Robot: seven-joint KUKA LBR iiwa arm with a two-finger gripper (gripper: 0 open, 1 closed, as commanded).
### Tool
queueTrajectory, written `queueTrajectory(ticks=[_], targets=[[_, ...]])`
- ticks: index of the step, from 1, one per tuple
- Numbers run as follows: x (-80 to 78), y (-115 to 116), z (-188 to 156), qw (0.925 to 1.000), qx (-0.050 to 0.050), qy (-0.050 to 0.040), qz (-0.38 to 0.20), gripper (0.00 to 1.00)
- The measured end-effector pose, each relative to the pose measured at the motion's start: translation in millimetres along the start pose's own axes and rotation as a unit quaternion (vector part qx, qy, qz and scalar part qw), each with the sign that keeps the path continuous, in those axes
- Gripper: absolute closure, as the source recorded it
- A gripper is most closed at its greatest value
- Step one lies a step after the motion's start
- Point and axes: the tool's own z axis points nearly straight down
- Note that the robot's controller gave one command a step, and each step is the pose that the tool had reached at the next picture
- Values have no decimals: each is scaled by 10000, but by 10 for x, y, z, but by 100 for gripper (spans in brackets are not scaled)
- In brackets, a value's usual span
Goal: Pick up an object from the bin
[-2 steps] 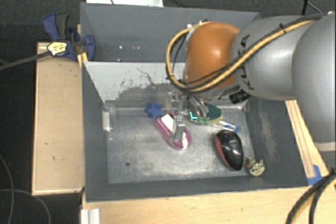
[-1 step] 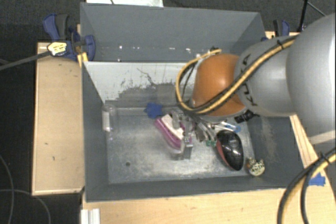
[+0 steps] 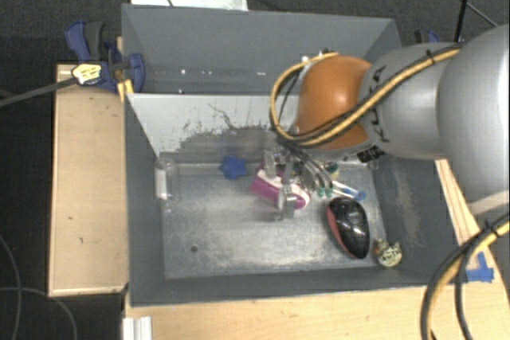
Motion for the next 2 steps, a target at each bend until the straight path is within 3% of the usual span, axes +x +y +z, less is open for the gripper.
queueTrajectory(ticks=[1, 2], targets=[[-16, -8, -29, 10000, 4, -44, 30, 100], [-17, -8, -30, 10000, 3, -46, 47, 100]])
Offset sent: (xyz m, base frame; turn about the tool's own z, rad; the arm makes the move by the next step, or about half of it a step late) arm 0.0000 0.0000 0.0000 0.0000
